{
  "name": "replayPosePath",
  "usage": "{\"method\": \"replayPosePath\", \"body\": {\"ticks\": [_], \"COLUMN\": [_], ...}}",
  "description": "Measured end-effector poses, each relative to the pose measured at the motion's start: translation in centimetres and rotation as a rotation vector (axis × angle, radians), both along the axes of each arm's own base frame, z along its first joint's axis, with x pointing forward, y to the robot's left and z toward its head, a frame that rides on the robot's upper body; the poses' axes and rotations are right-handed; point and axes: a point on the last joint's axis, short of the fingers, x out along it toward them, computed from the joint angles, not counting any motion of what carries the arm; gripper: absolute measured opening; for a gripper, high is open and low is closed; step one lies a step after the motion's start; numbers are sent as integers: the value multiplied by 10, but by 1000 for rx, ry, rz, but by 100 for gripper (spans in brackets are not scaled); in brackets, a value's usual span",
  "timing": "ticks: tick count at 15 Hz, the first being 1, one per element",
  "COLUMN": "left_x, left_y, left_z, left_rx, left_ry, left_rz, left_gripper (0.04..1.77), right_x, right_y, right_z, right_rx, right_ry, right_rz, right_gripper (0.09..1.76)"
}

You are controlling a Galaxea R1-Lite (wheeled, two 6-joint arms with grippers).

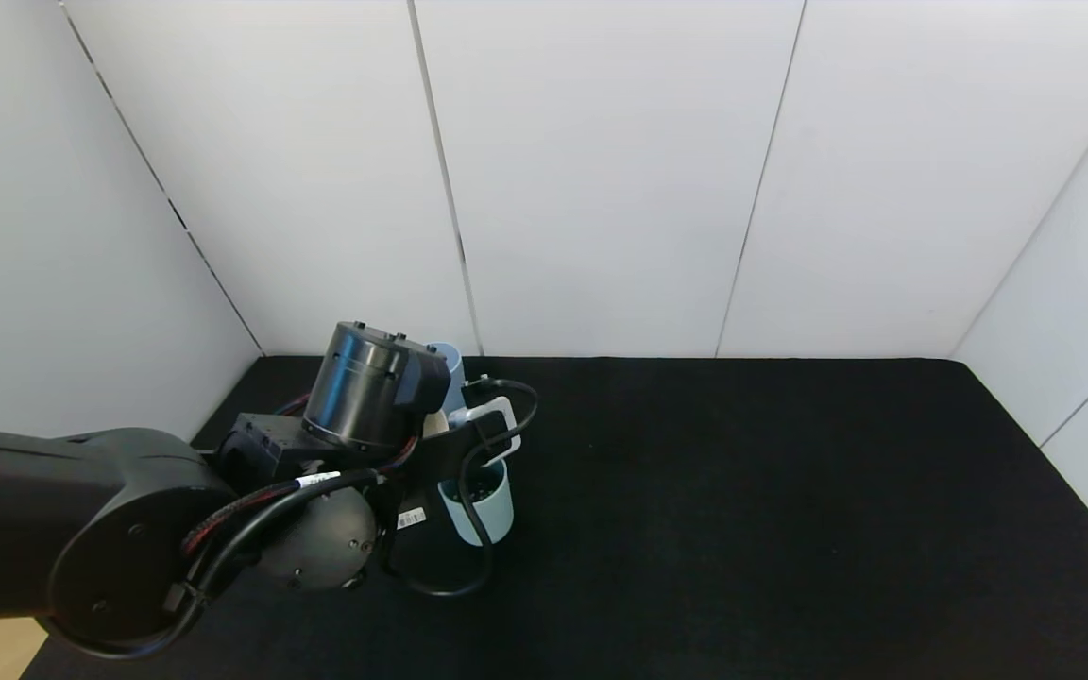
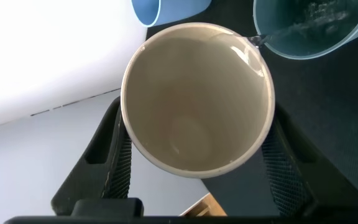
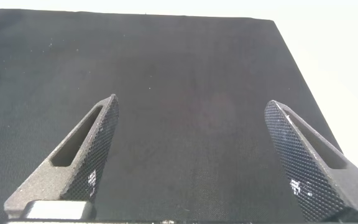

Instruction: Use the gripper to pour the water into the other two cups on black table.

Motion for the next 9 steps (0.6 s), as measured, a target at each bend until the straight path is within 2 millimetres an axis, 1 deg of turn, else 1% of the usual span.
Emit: {"method": "replayPosePath", "body": {"ticks": [2,7,9], "left_x": [-2,-6,-3], "left_y": [1,3,10], "left_z": [0,-3,-3], "left_rx": [-26,-219,-281], "left_ry": [0,18,25], "left_rz": [-11,-2,14], "left_gripper": [122,122,122], "right_x": [0,0,0], "right_y": [0,0,0], "right_z": [0,0,0], "right_rx": [0,0,0], "right_ry": [0,0,0], "right_rz": [0,0,0], "right_gripper": [171,171,171]}}
